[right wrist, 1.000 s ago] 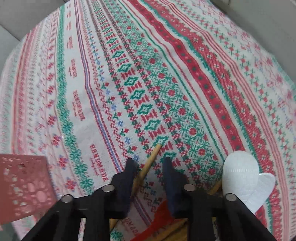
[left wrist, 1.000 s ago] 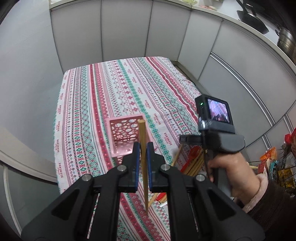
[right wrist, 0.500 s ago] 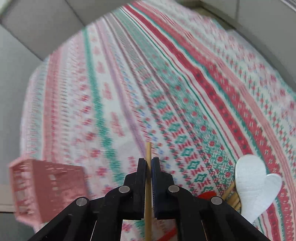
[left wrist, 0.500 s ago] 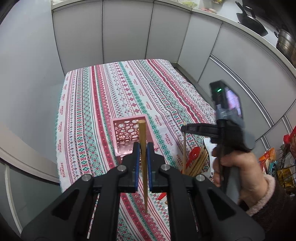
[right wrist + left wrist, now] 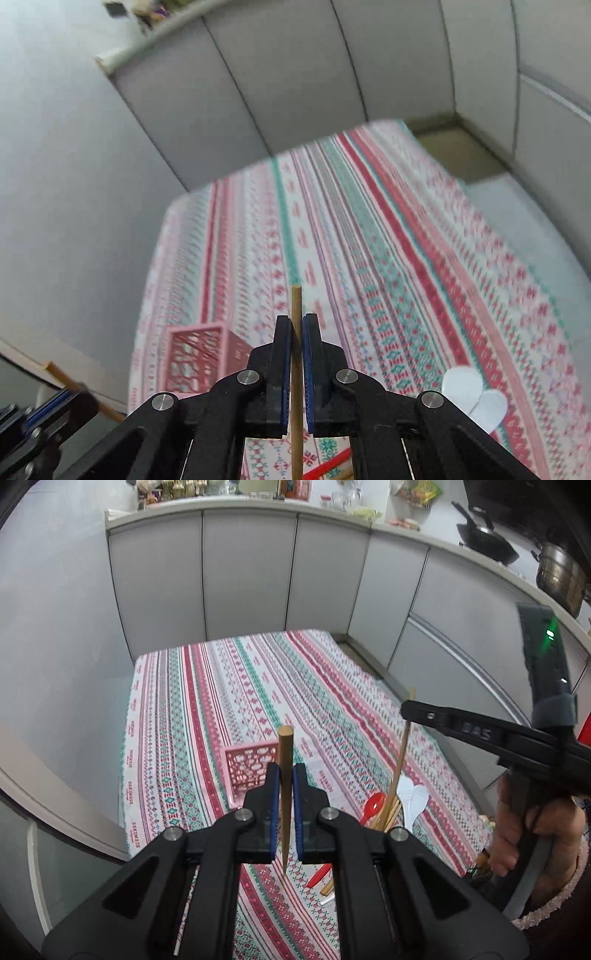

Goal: Organize utensils
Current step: 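Carry the chopsticks upright over the pink holder with both tools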

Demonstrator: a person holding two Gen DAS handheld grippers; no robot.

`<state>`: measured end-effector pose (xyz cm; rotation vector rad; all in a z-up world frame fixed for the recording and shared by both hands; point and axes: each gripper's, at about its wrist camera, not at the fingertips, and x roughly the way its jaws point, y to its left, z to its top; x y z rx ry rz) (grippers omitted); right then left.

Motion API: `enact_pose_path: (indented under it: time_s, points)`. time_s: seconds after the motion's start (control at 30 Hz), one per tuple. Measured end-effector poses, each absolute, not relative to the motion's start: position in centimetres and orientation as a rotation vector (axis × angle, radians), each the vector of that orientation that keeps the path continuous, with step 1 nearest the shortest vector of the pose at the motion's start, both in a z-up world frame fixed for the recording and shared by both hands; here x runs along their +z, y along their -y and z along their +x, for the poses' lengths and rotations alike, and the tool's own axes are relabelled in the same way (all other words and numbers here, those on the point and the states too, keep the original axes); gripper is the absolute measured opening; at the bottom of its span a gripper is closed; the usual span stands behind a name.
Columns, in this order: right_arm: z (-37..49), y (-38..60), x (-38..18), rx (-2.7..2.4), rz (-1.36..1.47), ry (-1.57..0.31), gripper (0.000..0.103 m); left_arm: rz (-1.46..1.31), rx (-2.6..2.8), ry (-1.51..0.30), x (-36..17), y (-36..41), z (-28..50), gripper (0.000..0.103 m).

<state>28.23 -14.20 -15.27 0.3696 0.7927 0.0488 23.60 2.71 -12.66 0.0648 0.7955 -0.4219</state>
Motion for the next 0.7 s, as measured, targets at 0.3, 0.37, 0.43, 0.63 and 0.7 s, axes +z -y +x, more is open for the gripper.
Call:
enact_pose_path:
  time_s: [0.3, 0.37, 0.43, 0.63, 0.7]
  points:
    - [24.5, 13.5, -9.0, 0.162, 0.298, -0.556, 0.004, -0.003, -0.425, -0.637, -8.4, -4.2, 21.6, 0.008]
    - [24.1, 13.4, -8.0, 0.181, 0.294, -0.503, 0.004, -0.023, -0.416, -0.594, -7.4, -4.7, 21.4, 0.008]
    - [23.9, 13.1, -7.3, 0.193, 0.288, -0.461, 0.004, -0.037, -0.397, -0.557, -6.7, -5.1, 21.4, 0.008]
    - [24.5, 11.3, -5.7, 0.199, 0.253, -0.318, 0.004, -0.074, -0.328, -0.485, -6.4, -5.6, 22.6, 0.008]
    - [25.1, 10.6, -5.7, 0.199, 0.246, -0.282, 0.004, -0.070, -0.302, -0.463, -6.7, -5.5, 23.2, 0.008]
